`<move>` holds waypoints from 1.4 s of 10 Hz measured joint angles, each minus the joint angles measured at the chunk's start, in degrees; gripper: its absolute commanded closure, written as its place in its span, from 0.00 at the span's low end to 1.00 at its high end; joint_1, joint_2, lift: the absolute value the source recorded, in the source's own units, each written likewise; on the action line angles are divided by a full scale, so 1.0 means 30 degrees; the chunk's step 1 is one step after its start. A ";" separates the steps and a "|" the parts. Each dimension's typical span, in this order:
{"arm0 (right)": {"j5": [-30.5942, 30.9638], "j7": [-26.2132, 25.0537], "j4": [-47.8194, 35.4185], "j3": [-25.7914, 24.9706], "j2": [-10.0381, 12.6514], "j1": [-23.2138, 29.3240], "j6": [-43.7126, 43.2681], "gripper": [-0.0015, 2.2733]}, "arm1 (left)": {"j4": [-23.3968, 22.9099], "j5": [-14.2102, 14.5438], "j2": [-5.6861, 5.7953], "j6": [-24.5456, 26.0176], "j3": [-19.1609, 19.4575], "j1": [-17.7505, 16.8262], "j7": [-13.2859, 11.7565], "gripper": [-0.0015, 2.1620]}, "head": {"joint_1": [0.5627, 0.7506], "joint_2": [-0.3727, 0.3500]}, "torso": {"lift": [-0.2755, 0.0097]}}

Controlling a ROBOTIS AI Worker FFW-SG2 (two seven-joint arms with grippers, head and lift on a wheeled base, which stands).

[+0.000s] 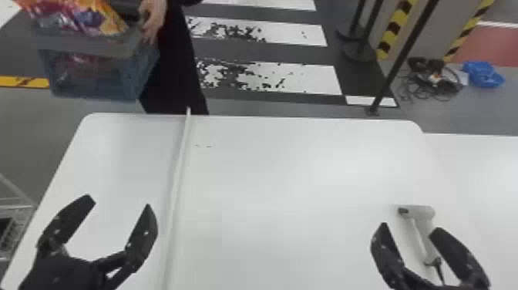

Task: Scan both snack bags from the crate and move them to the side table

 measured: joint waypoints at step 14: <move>0.0030 0.0030 0.0000 0.0040 0.0017 0.0001 0.0060 0.07 | 0.0407 0.1205 -0.0096 0.0037 0.1624 0.0044 -0.1519 0.03 | 0.70 0.48 | 0.86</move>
